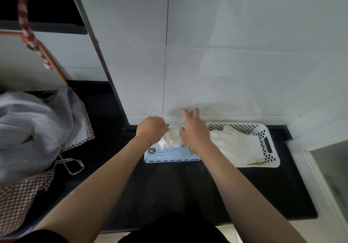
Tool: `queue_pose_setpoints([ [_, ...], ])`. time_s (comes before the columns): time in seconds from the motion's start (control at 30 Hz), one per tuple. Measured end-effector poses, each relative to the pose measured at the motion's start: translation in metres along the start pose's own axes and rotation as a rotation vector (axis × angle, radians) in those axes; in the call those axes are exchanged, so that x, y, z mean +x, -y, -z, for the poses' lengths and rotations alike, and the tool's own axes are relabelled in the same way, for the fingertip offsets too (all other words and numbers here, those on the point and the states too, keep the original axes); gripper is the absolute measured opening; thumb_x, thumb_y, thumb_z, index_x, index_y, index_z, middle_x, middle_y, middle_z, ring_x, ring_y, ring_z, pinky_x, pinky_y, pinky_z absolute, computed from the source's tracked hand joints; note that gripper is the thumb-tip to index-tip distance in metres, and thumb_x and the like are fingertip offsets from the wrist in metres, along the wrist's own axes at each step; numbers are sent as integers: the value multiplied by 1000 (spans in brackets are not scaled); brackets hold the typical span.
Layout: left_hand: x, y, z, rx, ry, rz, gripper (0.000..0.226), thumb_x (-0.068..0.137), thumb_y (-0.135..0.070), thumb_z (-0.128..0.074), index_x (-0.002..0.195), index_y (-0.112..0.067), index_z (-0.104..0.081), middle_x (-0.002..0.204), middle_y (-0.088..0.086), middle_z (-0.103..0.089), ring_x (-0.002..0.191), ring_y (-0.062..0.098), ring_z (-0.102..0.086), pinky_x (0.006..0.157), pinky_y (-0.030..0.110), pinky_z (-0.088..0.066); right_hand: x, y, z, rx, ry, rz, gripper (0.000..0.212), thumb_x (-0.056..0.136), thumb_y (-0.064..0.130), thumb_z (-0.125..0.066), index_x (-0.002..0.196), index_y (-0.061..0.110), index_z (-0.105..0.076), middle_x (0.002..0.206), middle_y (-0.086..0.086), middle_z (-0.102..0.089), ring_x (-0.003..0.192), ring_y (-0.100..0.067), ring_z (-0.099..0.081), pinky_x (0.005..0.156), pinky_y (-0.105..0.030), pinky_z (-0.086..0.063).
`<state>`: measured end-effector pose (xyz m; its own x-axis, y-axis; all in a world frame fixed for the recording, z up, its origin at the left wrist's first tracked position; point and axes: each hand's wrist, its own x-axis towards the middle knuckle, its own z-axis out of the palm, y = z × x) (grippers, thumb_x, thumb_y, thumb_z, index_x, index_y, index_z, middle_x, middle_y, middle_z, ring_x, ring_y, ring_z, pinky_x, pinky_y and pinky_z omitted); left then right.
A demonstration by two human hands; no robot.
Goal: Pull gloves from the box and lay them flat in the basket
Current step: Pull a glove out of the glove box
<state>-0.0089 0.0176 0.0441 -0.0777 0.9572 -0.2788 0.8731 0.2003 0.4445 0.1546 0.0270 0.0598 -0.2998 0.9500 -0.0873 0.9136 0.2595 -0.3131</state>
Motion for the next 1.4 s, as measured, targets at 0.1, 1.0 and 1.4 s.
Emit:
queue_pose_setpoints([
  [0.1, -1, -9, 13, -241, 30, -15, 31, 86, -39, -67, 78, -10, -63, 72, 3, -59, 63, 15, -52, 60, 27, -44, 2, 11, 6, 243, 113, 116, 50, 86, 21, -68, 132, 23, -50, 120, 2, -39, 82, -16, -54, 71, -33, -49],
  [1.0, -24, -64, 39, -570, 447, -126, 36, 76, -32, -72, 99, -5, -72, 88, 5, -68, 79, 16, -63, 74, 26, -52, -14, -57, 100, 1051, -42, -192, 13, 91, 21, -64, 85, 10, -68, 77, -2, -69, 73, -15, -69, 76, -36, -56],
  [1.4, -23, -110, 16, -904, -45, 10, 39, 90, -24, -67, 86, 15, -63, 82, 12, -60, 78, 19, -61, 85, 35, -57, -32, -115, 133, 1133, -222, -337, 14, 92, 14, -57, 84, 4, -62, 64, -7, -60, 51, -18, -56, 52, -27, -49],
])
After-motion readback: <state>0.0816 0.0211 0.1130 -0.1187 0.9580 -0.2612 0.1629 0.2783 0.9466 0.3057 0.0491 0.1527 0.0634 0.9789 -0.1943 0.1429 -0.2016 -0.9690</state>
